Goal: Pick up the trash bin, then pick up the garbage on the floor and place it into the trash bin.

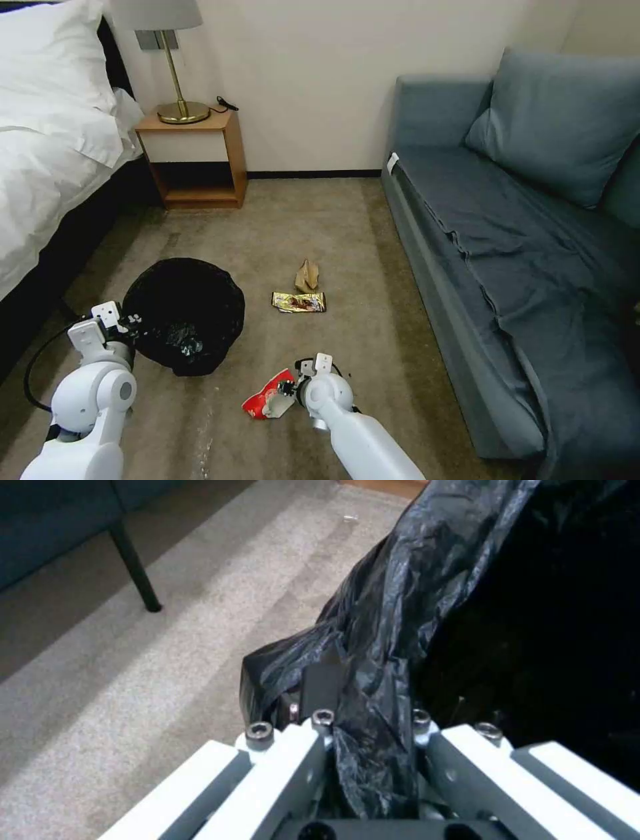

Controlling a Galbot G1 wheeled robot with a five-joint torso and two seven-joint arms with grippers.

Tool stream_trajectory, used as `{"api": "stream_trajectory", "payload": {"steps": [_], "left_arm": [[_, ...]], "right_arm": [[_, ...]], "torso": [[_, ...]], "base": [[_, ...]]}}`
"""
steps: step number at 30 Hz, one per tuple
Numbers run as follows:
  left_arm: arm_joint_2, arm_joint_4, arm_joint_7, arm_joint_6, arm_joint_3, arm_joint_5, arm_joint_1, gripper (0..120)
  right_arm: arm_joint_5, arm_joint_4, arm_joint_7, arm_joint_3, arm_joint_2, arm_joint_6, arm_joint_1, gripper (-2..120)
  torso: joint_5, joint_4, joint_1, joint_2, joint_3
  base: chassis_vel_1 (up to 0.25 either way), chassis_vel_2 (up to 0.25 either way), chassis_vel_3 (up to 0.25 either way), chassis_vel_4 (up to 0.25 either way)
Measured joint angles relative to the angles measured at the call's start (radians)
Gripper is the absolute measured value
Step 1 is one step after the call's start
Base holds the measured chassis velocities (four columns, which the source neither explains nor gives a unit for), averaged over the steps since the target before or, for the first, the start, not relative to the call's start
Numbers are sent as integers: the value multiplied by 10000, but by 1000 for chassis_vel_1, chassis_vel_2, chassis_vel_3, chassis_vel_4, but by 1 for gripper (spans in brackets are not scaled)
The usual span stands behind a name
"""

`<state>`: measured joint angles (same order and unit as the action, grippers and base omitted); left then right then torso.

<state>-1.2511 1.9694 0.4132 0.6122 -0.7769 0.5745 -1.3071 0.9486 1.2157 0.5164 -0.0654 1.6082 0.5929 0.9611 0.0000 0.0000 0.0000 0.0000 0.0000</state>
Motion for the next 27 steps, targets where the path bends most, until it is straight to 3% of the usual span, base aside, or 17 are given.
{"api": "stream_trajectory", "payload": {"steps": [11, 23, 27], "left_arm": [[7, 15, 1, -7, -16, 4, 11, 1], [-118, -103, -87, -85, -23, -4, -10, 1], [-124, -279, -214, -168, -35, -18, 45, 1]], "right_arm": [[-455, -43, -267, 12, 0, -152, 228, 0], [-786, 380, -211, -59, -3, -255, 189, 0], [-2015, 902, -287, -292, -5, -1121, -367, 0]], "torso": [[0, 0, 0, 0, 0], [0, 0, 0, 0, 0], [-2, 0, 0, 0, 1]], "base": [[0, 0, 0, 0], [0, 0, 0, 0], [0, 0, 0, 0]]}}
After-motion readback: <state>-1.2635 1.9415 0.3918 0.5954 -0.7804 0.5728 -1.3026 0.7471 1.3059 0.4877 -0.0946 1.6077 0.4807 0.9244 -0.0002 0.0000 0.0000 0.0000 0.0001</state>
